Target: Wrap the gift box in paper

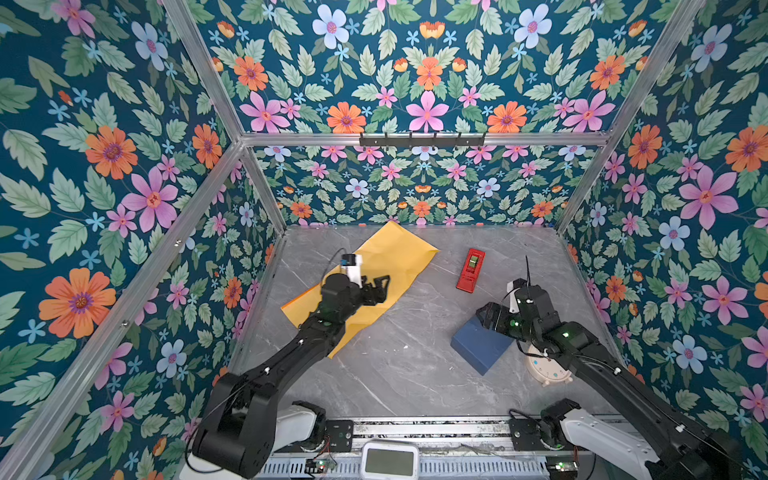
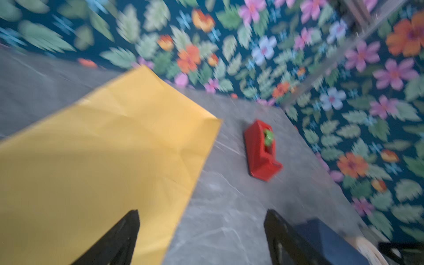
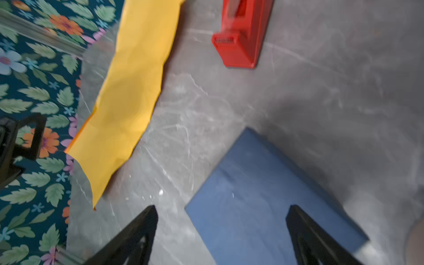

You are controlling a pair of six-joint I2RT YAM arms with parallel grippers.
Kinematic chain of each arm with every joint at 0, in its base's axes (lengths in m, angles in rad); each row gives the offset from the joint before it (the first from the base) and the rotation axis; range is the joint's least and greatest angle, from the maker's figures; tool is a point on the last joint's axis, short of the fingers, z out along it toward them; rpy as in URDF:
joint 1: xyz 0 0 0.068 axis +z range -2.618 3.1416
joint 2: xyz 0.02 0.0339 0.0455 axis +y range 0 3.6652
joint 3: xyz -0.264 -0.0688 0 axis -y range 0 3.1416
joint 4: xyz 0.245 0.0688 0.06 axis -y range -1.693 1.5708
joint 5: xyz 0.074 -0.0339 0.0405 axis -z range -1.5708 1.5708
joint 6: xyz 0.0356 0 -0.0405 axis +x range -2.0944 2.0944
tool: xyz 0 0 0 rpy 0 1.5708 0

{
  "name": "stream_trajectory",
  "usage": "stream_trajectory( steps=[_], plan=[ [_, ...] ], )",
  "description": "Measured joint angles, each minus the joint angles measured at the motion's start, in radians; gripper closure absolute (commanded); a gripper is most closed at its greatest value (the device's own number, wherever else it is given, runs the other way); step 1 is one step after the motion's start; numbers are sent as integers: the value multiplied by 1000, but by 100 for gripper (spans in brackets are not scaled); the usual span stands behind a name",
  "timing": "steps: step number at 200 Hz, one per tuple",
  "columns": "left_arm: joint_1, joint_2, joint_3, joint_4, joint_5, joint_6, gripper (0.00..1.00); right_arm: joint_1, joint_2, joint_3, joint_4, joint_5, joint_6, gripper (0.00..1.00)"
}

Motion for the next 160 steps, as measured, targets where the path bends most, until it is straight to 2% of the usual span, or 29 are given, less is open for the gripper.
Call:
stream_trajectory(
  steps=[30,64,113,134,160],
  plan=[
    [-245,211,169,-103,27,-41,12,17,-120,-11,-236,55,78,10],
    [-399,456,380,-156,74,-79,11,19,-101,-121,-292,2,147,11],
    [-415,527,345,-143,167,-197,14,-19,22,-200,-16,-147,216,17],
    [-418,567,340,-74,220,-257,15,-61,77,-197,80,-161,223,17],
    [-418,589,344,-24,235,-303,16,-155,122,-185,170,-195,200,19]
  ],
)
